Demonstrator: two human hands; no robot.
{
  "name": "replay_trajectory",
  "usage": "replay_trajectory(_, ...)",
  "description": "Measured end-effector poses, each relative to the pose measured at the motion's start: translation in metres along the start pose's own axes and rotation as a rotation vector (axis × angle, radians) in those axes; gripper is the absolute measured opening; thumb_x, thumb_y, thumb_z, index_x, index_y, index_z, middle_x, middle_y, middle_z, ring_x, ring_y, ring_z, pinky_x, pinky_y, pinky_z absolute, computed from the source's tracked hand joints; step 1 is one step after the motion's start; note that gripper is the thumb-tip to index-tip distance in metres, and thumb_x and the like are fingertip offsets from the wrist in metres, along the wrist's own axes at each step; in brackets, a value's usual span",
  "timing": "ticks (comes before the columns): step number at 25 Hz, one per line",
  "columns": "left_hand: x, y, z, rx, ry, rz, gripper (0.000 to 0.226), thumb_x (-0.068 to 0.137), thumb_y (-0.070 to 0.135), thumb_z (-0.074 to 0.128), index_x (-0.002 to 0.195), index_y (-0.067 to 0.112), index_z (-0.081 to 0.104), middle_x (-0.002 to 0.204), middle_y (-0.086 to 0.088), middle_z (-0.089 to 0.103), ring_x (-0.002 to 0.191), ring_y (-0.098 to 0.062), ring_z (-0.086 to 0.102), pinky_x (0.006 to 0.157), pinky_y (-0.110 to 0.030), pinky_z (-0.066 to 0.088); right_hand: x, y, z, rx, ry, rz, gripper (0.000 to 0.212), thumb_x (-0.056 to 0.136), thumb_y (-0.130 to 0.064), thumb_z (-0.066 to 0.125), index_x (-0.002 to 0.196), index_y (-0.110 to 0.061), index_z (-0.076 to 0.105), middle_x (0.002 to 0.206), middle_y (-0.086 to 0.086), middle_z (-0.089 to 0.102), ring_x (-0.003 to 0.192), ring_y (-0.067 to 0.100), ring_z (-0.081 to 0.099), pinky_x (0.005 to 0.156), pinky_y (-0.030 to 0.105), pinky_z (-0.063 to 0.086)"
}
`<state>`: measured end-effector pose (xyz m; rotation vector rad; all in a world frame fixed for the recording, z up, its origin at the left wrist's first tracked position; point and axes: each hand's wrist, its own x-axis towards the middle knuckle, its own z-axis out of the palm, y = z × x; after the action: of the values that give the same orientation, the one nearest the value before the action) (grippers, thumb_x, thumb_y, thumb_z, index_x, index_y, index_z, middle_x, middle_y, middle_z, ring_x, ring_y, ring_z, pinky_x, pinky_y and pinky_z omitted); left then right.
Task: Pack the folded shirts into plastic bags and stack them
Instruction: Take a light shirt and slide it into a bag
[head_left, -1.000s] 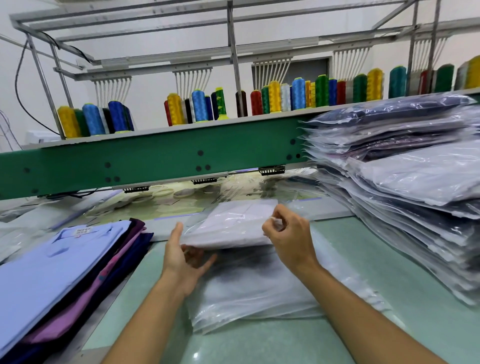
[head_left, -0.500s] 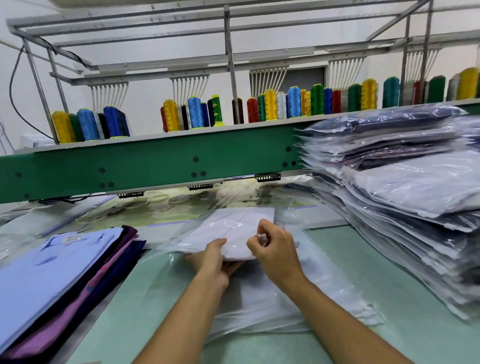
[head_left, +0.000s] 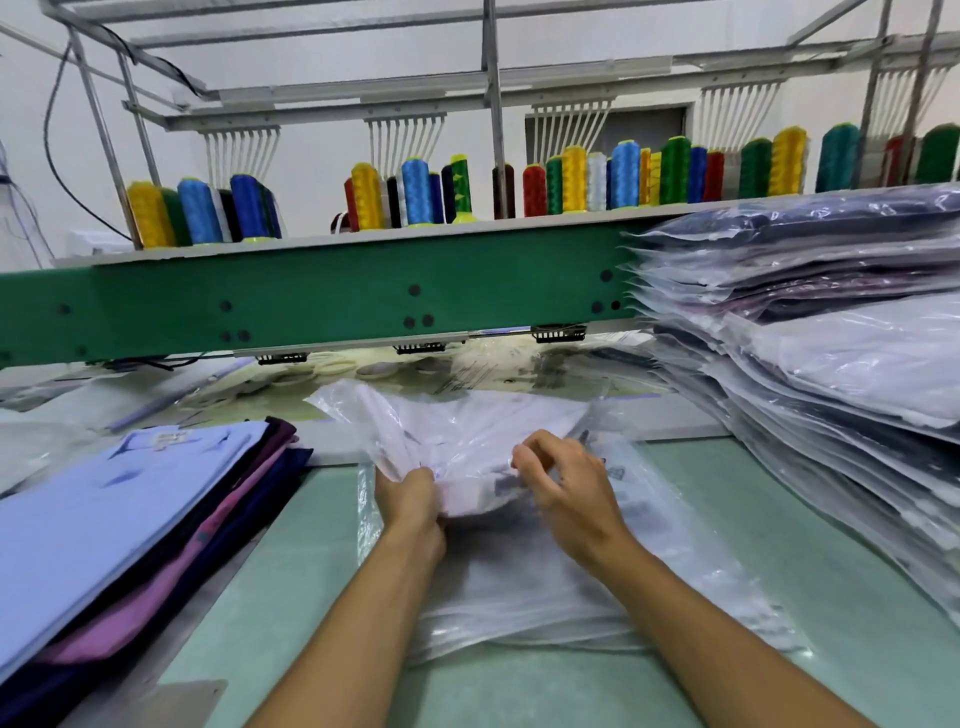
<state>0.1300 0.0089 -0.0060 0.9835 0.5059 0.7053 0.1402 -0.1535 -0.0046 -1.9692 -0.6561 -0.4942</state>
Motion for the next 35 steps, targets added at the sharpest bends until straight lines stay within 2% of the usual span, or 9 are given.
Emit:
replay_trajectory(4, 0.004, 0.01, -0.004, -0.008, 0.035, -0.023, 0.051, 0.085, -0.015, 0.049, 0.13, 0.005, 0.061, 0.125, -0.015, 0.068, 0.11, -0.034, 0.067, 0.096, -0.05, 0.056, 0.002, 0.006, 0.0, -0.032, 0.039, 0.039, 0.02, 0.097, -0.035, 0.055, 0.08, -0.026, 0.06, 0.078, -0.01, 0.064, 0.089, 0.012, 0.054, 0.087, 0.043, 0.046)
replay_trajectory(8, 0.005, 0.021, -0.012, 0.089, 0.064, -0.05, 0.028, 0.086, -0.007, 0.054, 0.111, 0.002, 0.064, 0.098, -0.015, 0.066, 0.072, -0.026, 0.061, 0.049, -0.024, 0.052, 0.003, 0.011, -0.001, -0.066, 0.093, 0.066, 0.017, 0.097, -0.033, 0.056, 0.082, -0.027, 0.059, 0.076, -0.011, 0.062, 0.084, 0.012, 0.055, 0.08, 0.041, 0.049)
replay_trajectory(15, 0.017, 0.023, -0.015, 0.113, -0.104, -0.063, 0.027, 0.062, 0.013, 0.071, 0.087, 0.005, 0.068, 0.097, -0.017, 0.072, 0.089, -0.033, 0.067, 0.081, -0.047, 0.053, 0.006, 0.02, -0.009, -0.164, 0.234, 0.181, 0.013, 0.093, -0.026, 0.058, 0.08, -0.028, 0.056, 0.081, -0.01, 0.058, 0.087, 0.017, 0.052, 0.079, 0.04, 0.048)
replay_trajectory(18, 0.019, 0.036, -0.001, 0.162, -0.202, -0.052, 0.028, 0.057, 0.012, 0.07, 0.084, 0.004, 0.067, 0.086, -0.016, 0.066, 0.085, -0.03, 0.059, 0.077, -0.044, 0.046, 0.012, 0.028, -0.016, -0.207, 0.322, 0.305, 0.003, 0.091, -0.028, 0.061, 0.092, -0.031, 0.061, 0.101, -0.004, 0.057, 0.102, 0.021, 0.052, 0.088, 0.038, 0.043)
replay_trajectory(23, 0.008, 0.088, 0.028, 0.212, -0.374, 0.042, 0.009, 0.084, -0.007, 0.066, 0.093, -0.006, 0.069, 0.072, -0.007, 0.07, 0.061, -0.015, 0.063, 0.056, -0.022, 0.048, 0.055, 0.055, -0.032, -0.208, 0.073, 0.662, 0.053, 0.091, -0.057, 0.052, 0.134, -0.026, 0.053, 0.136, 0.014, 0.053, 0.124, 0.036, 0.05, 0.103, 0.041, 0.042)
replay_trajectory(26, 0.01, 0.112, 0.043, 0.33, -0.438, 0.107, 0.028, 0.089, -0.015, 0.052, 0.069, 0.004, 0.061, 0.046, 0.004, 0.06, 0.039, -0.005, 0.054, 0.037, -0.015, 0.039, 0.079, 0.063, -0.047, 0.179, 0.065, 0.718, 0.071, 0.091, -0.064, 0.054, 0.142, -0.015, 0.047, 0.143, 0.011, 0.053, 0.128, 0.033, 0.052, 0.109, 0.045, 0.041)
replay_trajectory(29, 0.014, 0.129, 0.047, 0.442, -0.453, 0.157, 0.032, 0.087, -0.014, 0.051, 0.063, 0.006, 0.055, 0.048, 0.001, 0.055, 0.053, -0.015, 0.051, 0.045, -0.02, 0.039, 0.092, 0.057, -0.073, 0.435, 0.097, 0.735, 0.066, 0.087, -0.059, 0.067, 0.129, -0.009, 0.056, 0.122, 0.013, 0.067, 0.106, 0.033, 0.066, 0.097, 0.047, 0.053)
replay_trajectory(31, 0.016, 0.133, 0.046, 0.509, -0.421, 0.191, 0.033, 0.086, -0.008, 0.054, 0.058, 0.008, 0.051, 0.051, -0.003, 0.051, 0.057, -0.016, 0.048, 0.048, -0.024, 0.037, 0.099, 0.044, -0.091, 0.388, 0.17, 0.666, 0.056, 0.086, -0.047, 0.073, 0.123, -0.01, 0.055, 0.111, 0.013, 0.069, 0.093, 0.03, 0.069, 0.086, 0.048, 0.058)
replay_trajectory(35, 0.005, 0.139, 0.061, 0.573, -0.407, 0.233, 0.026, 0.083, 0.002, 0.053, 0.059, 0.009, 0.045, 0.064, -0.007, 0.043, 0.066, -0.021, 0.037, 0.053, -0.025, 0.031, 0.11, 0.001, -0.149, -0.053, 0.273, 0.518, 0.05, 0.094, -0.041, 0.064, 0.13, -0.011, 0.045, 0.118, 0.011, 0.061, 0.103, 0.031, 0.061, 0.091, 0.048, 0.053)
